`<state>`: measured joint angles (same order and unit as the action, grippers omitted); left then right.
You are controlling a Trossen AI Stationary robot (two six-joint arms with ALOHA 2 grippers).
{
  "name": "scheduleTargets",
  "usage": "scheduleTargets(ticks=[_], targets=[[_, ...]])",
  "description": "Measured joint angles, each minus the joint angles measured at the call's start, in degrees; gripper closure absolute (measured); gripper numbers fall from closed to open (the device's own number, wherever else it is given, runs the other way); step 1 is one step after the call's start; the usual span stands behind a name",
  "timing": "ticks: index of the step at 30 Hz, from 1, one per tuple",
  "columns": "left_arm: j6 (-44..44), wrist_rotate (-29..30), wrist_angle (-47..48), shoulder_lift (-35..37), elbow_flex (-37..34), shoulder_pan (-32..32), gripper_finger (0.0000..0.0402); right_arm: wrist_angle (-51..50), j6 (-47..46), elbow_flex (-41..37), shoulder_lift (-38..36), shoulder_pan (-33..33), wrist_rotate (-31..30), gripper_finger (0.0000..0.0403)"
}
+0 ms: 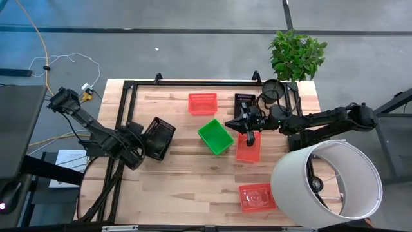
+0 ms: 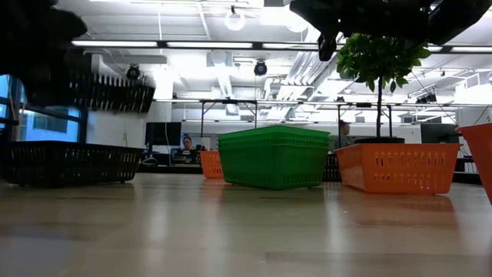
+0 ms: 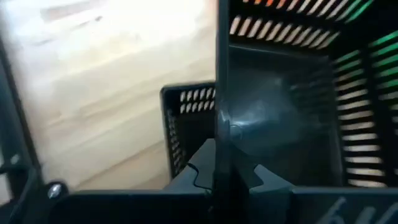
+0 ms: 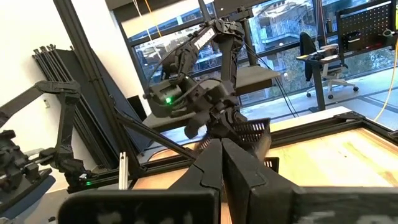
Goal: Stack baskets by color
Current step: Stack the black basket on the black basket
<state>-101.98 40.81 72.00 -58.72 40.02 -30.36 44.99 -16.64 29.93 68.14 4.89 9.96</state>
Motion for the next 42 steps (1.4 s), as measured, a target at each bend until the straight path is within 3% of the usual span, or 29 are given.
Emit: scheduleTargets(ticks=[13,21,26,42], targets=[[-2.16,0.27,-0.91,-2.35,-0.64,-0.58,0.0402,-0.19,-1.41,0.00,0.00,0.00,-0.98,0.0403],[-7.92,-3.56,-0.81,-8.49,0.11,-1.37,0.0402,-0.15,-1.36,0.00,0.00,0.00,-1.05,0.0403],[-12.41,-1.07,0.10,-12.16,0.12,-2.76,0.0402,-0.18,-1.34,0.00,-0.02,0.00,-1.08,0.0403],[-13.15,-2.59,-1.82,-19.41,0.12,-2.74,0.0402,-0.24,-1.32,0.00,0.00,0.00,-1.27,0.0403]])
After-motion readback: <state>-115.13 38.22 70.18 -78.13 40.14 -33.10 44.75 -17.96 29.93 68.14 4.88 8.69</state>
